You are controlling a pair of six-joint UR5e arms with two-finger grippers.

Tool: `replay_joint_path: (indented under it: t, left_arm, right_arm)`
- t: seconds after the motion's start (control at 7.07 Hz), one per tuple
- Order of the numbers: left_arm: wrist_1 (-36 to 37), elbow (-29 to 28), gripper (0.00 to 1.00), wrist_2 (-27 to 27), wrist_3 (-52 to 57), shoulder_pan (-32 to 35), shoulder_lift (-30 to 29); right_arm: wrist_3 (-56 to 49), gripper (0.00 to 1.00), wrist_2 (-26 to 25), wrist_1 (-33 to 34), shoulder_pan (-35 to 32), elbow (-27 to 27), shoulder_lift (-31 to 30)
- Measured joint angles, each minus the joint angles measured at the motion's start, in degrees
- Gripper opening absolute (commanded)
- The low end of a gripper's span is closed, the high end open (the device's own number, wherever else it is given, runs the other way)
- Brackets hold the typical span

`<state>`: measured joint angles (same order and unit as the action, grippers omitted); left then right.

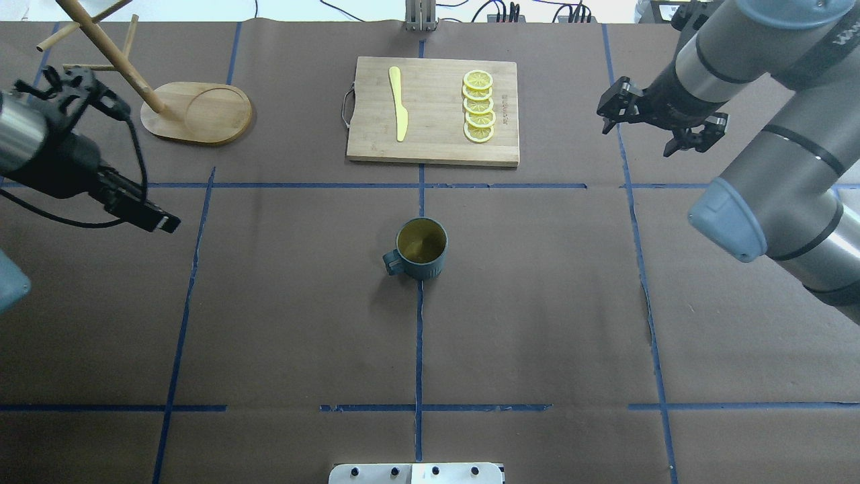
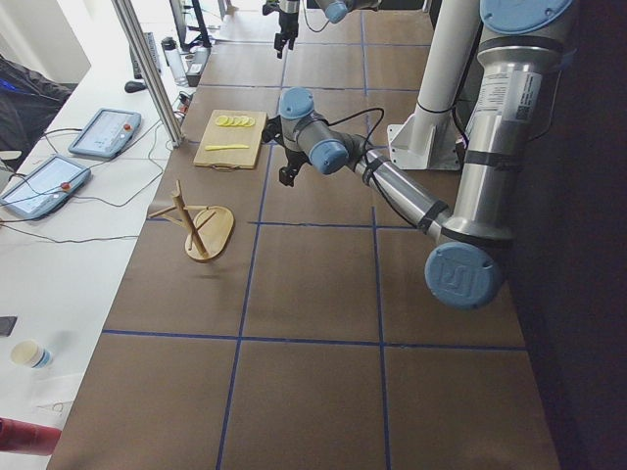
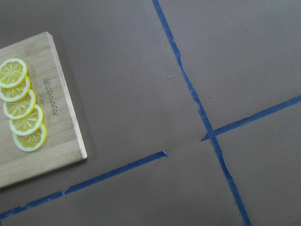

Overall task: Hang cup on storage rack
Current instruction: 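Reach the left gripper to the teal mug handle while right arm withdraws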

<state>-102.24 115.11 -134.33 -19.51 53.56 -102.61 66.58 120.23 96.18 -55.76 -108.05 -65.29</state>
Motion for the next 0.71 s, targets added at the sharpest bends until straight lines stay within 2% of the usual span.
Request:
replay_joint_path:
  t: [0.28, 0.42, 0.71]
  left_arm:
    - [-5.7, -7.0, 1.0, 0.35, -0.65, -3.41, -8.6]
    - [-13.6, -11.14, 1.0, 1.97, -0.69, -4.27, -9.98]
    - [-30.05, -19.17, 1.0, 11.49, -0.7, -9.19, -10.9]
  right_arm:
    - [-20.52, 1.0, 5.79, 0.04, -6.1, 2.67, -3.68]
    - [-29.34, 1.0, 7.13, 0.05, -8.29, 4.59, -4.8]
    - [-45.06, 1.0, 8.31, 0.0, -12.14, 7.69, -7.02]
